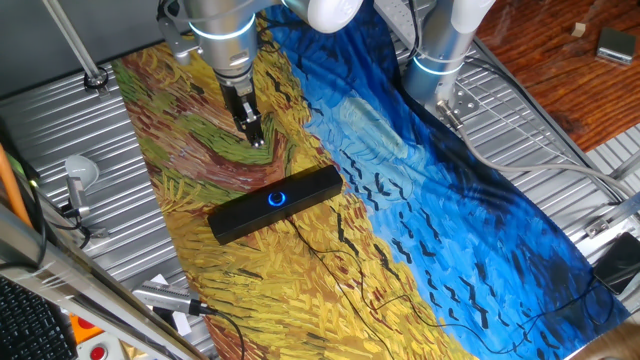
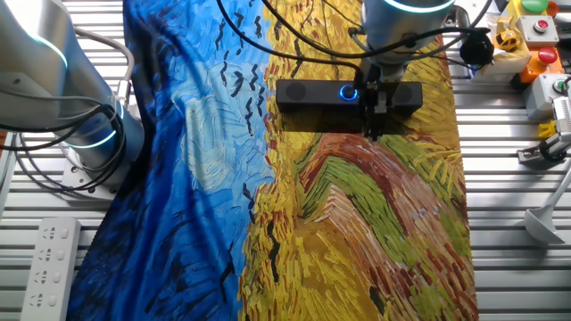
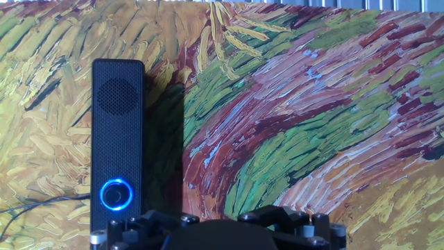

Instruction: Turn the knob to increase the volume of the speaker

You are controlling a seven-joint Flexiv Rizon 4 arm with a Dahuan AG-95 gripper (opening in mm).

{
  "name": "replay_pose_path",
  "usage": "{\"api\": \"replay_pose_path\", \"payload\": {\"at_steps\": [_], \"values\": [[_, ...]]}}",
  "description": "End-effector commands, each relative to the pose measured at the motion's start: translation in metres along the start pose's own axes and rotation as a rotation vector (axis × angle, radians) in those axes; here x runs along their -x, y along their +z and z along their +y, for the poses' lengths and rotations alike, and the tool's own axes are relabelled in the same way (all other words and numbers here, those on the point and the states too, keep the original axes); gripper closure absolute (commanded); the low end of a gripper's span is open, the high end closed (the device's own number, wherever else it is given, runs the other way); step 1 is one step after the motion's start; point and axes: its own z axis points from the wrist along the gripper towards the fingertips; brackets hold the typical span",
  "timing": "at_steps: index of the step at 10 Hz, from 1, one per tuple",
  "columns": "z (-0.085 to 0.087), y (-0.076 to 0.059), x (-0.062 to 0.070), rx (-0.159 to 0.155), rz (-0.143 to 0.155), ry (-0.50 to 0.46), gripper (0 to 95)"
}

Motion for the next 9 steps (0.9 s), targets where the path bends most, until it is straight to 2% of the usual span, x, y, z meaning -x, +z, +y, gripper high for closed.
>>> {"api": "replay_pose_path", "payload": {"at_steps": [1,3,7,9], "values": [[0.0004,-0.0007,-0.0006,0.009,-0.018,-0.106,95.0],[0.0005,-0.0018,-0.0006,0.002,-0.016,-0.213,95.0],[0.0007,-0.0035,-0.0004,-0.004,-0.024,-0.604,95.0],[0.0007,-0.0035,-0.0004,-0.008,-0.03,-0.715,95.0]]}}
